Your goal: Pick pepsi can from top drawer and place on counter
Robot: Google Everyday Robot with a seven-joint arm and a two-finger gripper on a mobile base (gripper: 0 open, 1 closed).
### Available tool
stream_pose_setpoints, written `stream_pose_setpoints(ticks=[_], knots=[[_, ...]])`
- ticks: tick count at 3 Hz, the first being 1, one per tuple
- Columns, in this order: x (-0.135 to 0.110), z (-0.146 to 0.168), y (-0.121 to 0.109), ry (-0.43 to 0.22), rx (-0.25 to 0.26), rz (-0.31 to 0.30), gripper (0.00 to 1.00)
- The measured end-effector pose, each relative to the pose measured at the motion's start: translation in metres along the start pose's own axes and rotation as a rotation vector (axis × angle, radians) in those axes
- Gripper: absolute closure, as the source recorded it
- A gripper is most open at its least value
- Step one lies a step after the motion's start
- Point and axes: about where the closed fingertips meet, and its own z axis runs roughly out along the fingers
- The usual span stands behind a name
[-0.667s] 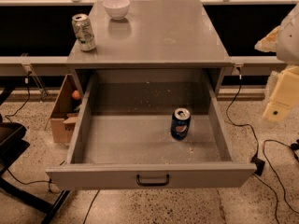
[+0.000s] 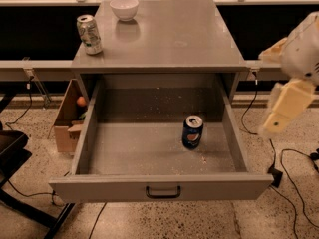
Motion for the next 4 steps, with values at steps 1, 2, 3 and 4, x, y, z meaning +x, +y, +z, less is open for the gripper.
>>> stream_pose_setpoints(ticks=[1,2,3,4], knots=[[-0.013,0.080,0.004,-0.218,-0.082,-0.018,0.00],[-0.049,0.148,-0.003,-0.493,-0.108,-0.033,0.00],[-0.081,0.209,-0.032,-0.793,-0.056,0.012,0.00],[-0.081,0.236,-0.054,-0.883,-0.027,0.057,0.00]])
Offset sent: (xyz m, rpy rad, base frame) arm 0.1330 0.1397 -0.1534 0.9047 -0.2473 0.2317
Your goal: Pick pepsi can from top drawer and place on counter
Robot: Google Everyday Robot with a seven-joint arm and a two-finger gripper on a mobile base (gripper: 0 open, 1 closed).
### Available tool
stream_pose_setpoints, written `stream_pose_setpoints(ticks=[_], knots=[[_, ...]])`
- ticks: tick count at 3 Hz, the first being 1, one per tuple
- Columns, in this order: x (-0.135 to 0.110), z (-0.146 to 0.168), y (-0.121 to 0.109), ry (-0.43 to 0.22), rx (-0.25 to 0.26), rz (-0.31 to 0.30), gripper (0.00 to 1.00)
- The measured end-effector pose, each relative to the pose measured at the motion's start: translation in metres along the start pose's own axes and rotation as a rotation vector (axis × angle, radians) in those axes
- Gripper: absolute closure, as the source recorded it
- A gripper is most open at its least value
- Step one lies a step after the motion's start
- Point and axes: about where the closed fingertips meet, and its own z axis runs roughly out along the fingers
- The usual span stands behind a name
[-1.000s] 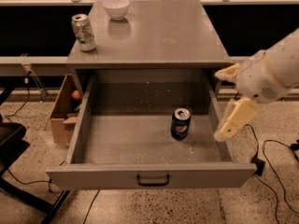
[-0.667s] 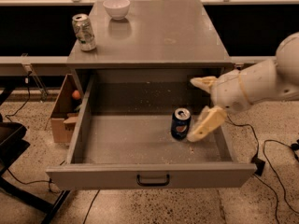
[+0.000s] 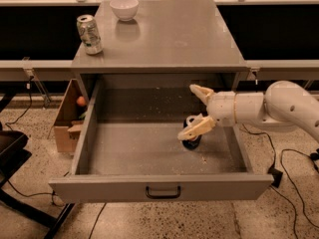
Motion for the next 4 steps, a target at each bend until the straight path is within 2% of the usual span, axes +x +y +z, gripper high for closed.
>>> stream_pose_setpoints(ticks=[1,2,4], knots=[[0.023,-0.032,-0.025,0.050,0.040,0.015,0.00],[0.040,-0.051,-0.028,0.063,0.060,0.023,0.00],[0.053,-0.008,-0.008,0.007,0.012,0.044,0.00]])
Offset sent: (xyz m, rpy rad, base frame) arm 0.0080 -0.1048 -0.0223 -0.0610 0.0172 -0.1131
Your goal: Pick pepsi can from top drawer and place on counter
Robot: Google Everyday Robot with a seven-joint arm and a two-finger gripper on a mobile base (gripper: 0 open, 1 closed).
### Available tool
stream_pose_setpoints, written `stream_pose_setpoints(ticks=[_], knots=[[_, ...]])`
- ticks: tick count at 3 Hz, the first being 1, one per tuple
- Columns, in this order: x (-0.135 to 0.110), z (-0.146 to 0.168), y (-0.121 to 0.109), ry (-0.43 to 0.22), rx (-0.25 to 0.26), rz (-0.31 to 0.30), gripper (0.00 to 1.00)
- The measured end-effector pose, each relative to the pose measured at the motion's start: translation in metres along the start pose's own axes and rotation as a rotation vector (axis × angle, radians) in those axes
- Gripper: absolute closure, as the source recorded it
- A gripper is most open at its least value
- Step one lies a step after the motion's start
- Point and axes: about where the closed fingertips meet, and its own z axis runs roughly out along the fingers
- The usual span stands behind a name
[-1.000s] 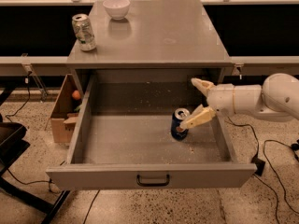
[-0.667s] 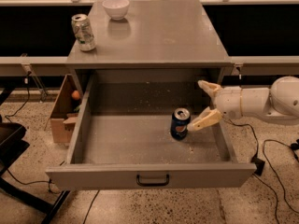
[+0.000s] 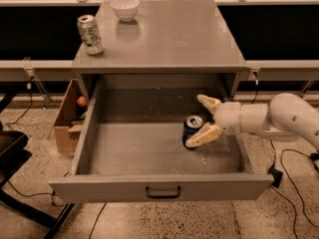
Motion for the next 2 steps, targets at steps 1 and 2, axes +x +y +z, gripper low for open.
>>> stream_pose_setpoints(ticks=[1,2], knots=[[0.004,0.020,0.001,0.012,-0.022,-0.003,0.00],[0.020,0.030,-0.003,0.033,-0.032,0.012,0.00]])
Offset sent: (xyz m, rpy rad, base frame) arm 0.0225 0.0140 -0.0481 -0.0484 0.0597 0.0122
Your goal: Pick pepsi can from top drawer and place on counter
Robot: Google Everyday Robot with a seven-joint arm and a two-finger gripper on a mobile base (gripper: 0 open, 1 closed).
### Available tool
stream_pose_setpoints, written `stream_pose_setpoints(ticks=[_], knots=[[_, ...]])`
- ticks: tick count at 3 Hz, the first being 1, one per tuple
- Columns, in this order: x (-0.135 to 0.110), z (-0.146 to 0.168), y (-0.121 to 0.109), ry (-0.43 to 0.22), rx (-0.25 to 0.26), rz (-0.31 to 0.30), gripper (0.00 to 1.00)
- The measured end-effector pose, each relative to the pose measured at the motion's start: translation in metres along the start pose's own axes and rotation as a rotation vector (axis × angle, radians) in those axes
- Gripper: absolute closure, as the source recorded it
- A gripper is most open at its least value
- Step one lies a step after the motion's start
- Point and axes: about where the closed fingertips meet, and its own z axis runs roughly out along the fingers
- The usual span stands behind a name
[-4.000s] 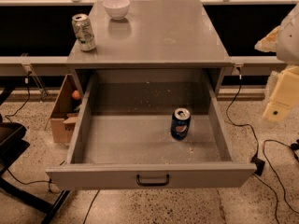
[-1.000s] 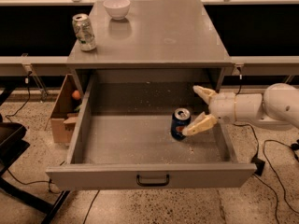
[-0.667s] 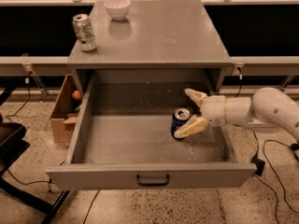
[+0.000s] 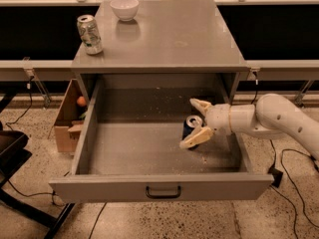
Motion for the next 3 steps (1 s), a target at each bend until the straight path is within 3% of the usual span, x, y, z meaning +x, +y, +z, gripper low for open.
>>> stream_pose_setpoints(ticks=[1,3], knots=[[0.015,0.003,-0.006,0.011,-0.004,0.016,0.00],[0.025,0.007,-0.007,0.011,-0.007,0.027,0.47]])
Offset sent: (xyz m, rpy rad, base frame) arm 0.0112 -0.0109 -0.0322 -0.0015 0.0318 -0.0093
